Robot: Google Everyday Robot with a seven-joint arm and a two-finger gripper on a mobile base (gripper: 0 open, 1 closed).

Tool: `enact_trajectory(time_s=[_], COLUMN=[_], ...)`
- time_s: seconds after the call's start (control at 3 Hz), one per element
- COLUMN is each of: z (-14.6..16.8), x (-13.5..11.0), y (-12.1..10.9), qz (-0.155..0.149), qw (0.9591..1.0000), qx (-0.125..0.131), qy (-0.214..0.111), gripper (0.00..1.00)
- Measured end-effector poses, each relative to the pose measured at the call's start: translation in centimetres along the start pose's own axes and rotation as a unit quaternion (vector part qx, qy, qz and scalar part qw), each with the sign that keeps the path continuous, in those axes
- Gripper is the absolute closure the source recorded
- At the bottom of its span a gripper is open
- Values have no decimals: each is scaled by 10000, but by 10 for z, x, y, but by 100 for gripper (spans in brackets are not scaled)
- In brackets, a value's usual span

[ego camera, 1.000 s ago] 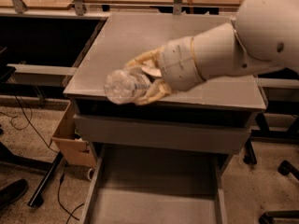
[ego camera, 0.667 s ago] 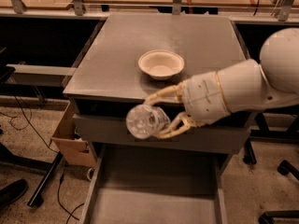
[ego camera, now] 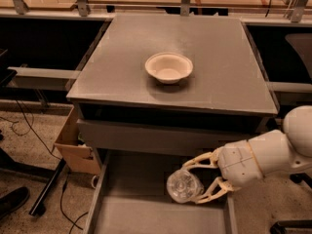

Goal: Place blue plastic bottle into middle drawer

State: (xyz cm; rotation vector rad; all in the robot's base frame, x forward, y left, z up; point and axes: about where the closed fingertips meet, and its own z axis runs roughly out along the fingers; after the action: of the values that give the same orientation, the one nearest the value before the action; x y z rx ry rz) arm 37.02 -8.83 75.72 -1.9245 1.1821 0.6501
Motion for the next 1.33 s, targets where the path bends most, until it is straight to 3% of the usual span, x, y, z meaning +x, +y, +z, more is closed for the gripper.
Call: enact_trajectory(time_s=[0.33, 0.67, 1.0, 1.33], z=[76, 75, 93, 143], x=[74, 73, 82, 96], y=[35, 35, 36, 31], qz=[962, 948, 1010, 1139], qw=[9941, 9942, 9929, 9864], qx=[-478, -481, -451, -151], qy=[-143, -136, -446, -1172], gripper=[100, 100, 100, 100])
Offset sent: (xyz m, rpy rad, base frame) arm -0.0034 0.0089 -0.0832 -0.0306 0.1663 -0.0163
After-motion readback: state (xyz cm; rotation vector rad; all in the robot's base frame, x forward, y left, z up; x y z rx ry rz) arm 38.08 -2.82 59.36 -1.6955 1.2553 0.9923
